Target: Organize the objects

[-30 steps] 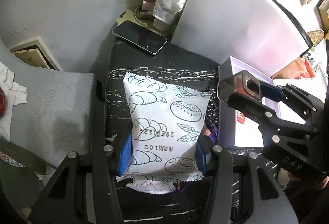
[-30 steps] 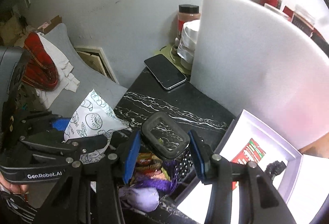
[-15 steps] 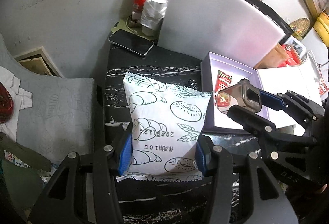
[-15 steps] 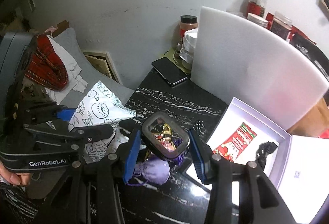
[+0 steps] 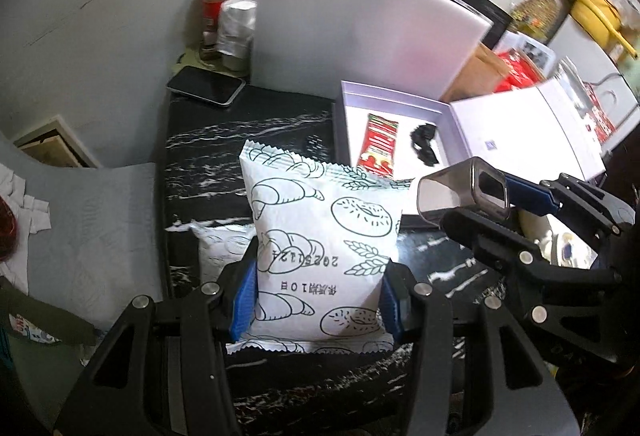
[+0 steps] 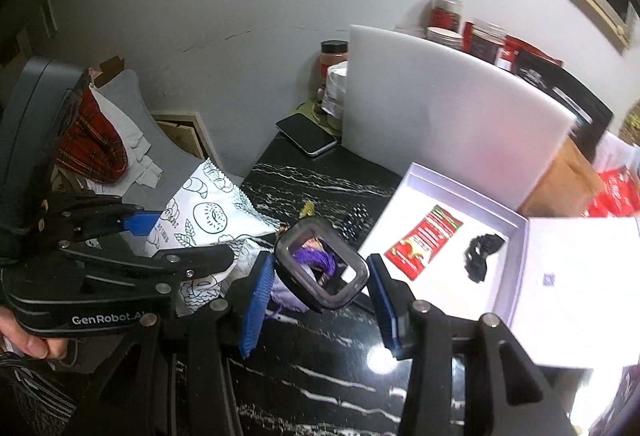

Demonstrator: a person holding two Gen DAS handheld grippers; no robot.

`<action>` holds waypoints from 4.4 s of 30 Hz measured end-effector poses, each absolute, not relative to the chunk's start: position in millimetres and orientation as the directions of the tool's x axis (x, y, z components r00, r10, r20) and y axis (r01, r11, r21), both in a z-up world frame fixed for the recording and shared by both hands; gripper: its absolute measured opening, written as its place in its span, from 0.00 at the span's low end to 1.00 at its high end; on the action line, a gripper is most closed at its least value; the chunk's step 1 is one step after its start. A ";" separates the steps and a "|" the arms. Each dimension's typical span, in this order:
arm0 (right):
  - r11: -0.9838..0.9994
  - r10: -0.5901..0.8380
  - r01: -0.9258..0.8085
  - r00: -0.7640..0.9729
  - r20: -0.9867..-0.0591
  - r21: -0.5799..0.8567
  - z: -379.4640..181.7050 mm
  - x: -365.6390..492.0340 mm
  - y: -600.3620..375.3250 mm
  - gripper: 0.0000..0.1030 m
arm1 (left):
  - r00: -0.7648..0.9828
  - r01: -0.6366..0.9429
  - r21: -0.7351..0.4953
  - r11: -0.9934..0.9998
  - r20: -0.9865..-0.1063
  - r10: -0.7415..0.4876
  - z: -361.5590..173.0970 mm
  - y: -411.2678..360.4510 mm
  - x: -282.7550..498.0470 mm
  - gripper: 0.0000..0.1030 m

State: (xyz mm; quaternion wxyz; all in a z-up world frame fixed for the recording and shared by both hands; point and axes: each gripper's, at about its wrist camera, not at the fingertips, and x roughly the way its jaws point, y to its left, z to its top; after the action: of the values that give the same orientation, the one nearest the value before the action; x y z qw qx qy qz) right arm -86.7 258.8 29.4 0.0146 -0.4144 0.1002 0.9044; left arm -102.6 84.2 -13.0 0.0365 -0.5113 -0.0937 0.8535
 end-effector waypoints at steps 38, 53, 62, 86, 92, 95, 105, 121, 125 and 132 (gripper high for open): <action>-0.932 -0.038 -0.280 -0.559 -0.828 0.232 -38.1 -63.9 386.8 0.46 | -0.320 -0.099 -0.195 -0.976 -0.922 0.217 -74.8 213.6 -224.8 0.47; -0.905 -0.013 -0.354 -0.534 -0.846 0.237 -75.8 -99.3 431.9 0.46 | -0.290 -0.099 -0.189 -0.977 -0.934 0.210 -109.9 222.6 -296.9 0.47; -0.907 -0.013 -0.353 -0.524 -0.852 0.231 -94.1 -121.3 446.4 0.46 | -0.282 -0.081 -0.188 -0.979 -0.938 0.203 -130.7 212.9 -324.9 0.47; -0.914 0.011 -0.353 -0.519 -0.855 0.202 -136.9 -185.4 479.7 0.46 | -0.315 -0.100 -0.157 -0.983 -0.932 0.181 -170.8 210.6 -388.5 0.48; -0.912 0.005 -0.354 -0.516 -0.856 0.208 -144.0 -192.9 480.9 0.46 | -0.302 -0.088 -0.163 -0.983 -0.936 0.183 -178.0 208.1 -394.8 0.48; -0.911 0.004 -0.355 -0.514 -0.858 0.208 -145.4 -194.0 482.3 0.46 | -0.290 -0.070 -0.173 -0.982 -0.939 0.186 -181.7 205.0 -397.3 0.48; -0.904 0.000 -0.371 -0.494 -0.870 0.211 -148.6 -197.6 482.3 0.47 | -0.268 -0.035 -0.191 -0.981 -0.944 0.194 -186.9 197.7 -397.1 0.48; -0.896 0.058 -0.408 -0.493 -0.868 0.172 -122.8 -184.8 472.0 0.55 | -0.310 -0.028 -0.118 -0.993 -0.943 0.121 -149.4 197.7 -381.1 0.59; -0.896 0.076 -0.413 -0.508 -0.858 0.165 -107.4 -177.0 468.0 0.55 | -0.333 -0.022 -0.123 -0.992 -0.935 0.124 -135.0 199.9 -376.7 0.59; -0.896 0.106 -0.417 -0.535 -0.838 0.154 -76.3 -158.9 459.1 0.55 | -0.367 -0.037 -0.120 -0.992 -0.922 0.125 -101.9 199.7 -356.2 0.59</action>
State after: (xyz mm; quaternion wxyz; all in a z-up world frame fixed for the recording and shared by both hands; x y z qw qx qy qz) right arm -158.9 459.1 -76.3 0.1521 -0.4573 0.1704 0.8595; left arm -356.2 199.7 -101.9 0.0491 -0.5606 -0.0393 0.8257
